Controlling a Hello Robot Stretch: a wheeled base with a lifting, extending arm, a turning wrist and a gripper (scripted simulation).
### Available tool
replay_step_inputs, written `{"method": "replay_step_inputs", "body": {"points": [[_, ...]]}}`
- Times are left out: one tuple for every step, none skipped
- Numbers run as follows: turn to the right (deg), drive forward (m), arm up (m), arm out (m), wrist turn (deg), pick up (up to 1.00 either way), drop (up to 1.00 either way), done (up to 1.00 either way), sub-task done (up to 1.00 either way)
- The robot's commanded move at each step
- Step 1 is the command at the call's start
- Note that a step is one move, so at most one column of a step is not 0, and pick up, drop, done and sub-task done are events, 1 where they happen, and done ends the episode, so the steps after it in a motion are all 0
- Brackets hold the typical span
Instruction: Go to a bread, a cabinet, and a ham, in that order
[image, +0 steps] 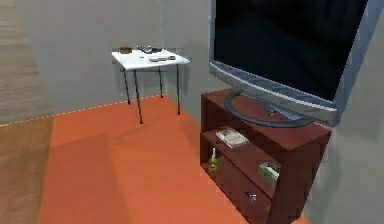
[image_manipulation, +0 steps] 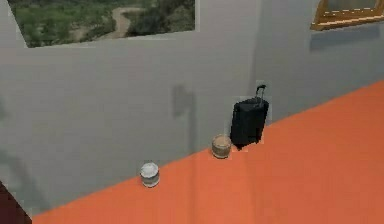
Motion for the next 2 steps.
{"method": "replay_step_inputs", "body": {"points": [[0.0, 0.3, 0.0, 0.0, 0.0, 0.0, 0.0, 0.0, 0.0], [-42.0, 0.0, 0.0, 0.0, 0.0, 0.0, 0.0, 0.0, 0.0]]}}
